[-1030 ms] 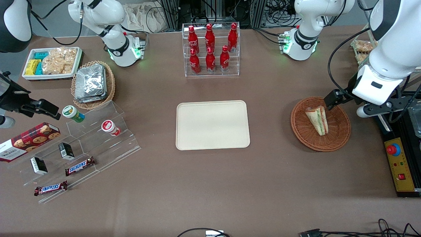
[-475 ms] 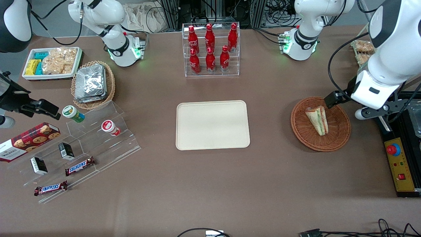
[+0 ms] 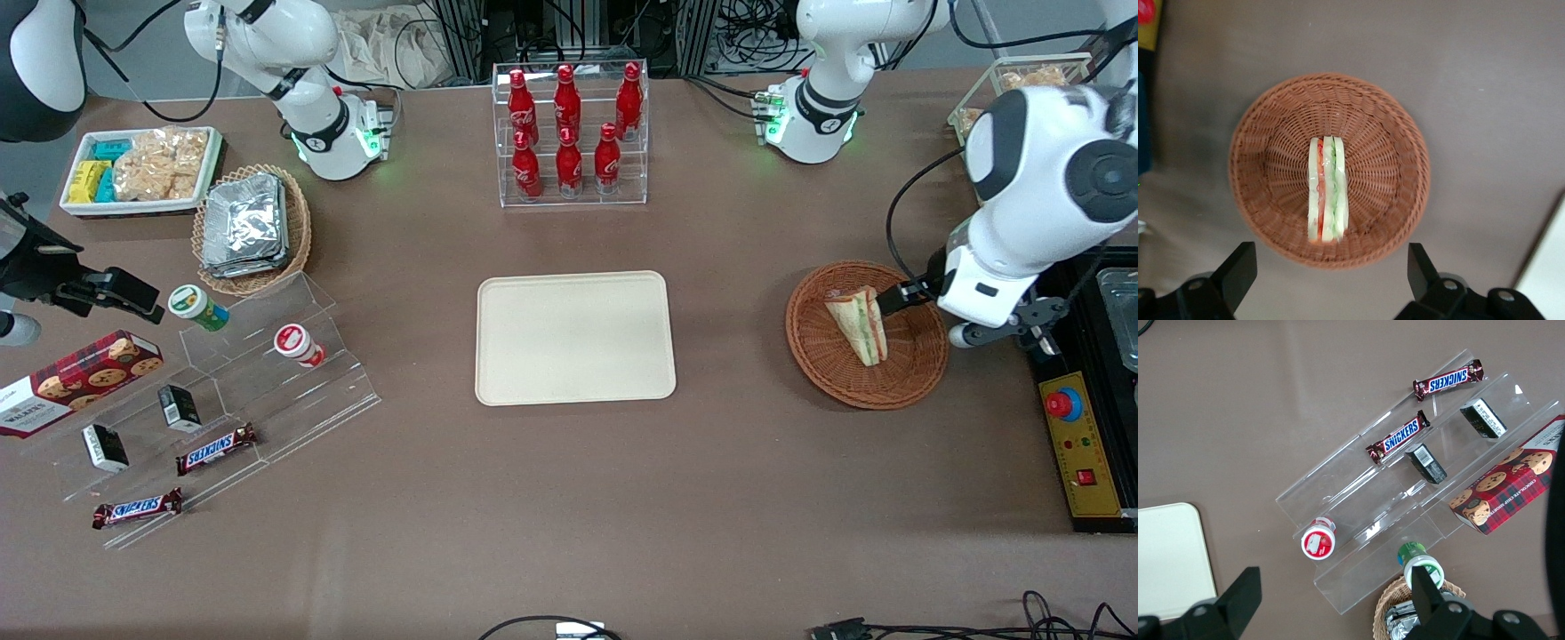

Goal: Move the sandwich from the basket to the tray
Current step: 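Lower the open left gripper over the wrapped sandwich in the wicker basket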

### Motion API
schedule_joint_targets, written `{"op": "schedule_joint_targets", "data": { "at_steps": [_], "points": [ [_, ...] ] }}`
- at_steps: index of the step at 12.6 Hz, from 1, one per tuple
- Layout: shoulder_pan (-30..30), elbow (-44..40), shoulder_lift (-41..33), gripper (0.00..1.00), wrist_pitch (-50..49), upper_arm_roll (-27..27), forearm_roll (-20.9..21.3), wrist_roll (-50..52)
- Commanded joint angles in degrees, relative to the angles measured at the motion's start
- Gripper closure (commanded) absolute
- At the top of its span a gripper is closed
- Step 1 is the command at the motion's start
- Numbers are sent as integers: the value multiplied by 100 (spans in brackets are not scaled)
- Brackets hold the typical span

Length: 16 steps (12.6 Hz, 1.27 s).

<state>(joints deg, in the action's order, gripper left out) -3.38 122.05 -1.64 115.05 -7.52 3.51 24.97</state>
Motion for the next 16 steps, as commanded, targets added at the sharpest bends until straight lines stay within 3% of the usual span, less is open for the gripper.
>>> {"op": "schedule_joint_targets", "data": {
  "at_steps": [1,6,14,15,16],
  "points": [
    [4,1064,-250,0,1033,4,-35,368],
    [-14,1927,207,0,2608,206,0,351],
    [-14,2077,928,1,3436,417,18,333],
    [-14,2086,972,2,3489,426,18,333],
    [-5,2086,990,14,3498,426,18,333]
  ]
}}
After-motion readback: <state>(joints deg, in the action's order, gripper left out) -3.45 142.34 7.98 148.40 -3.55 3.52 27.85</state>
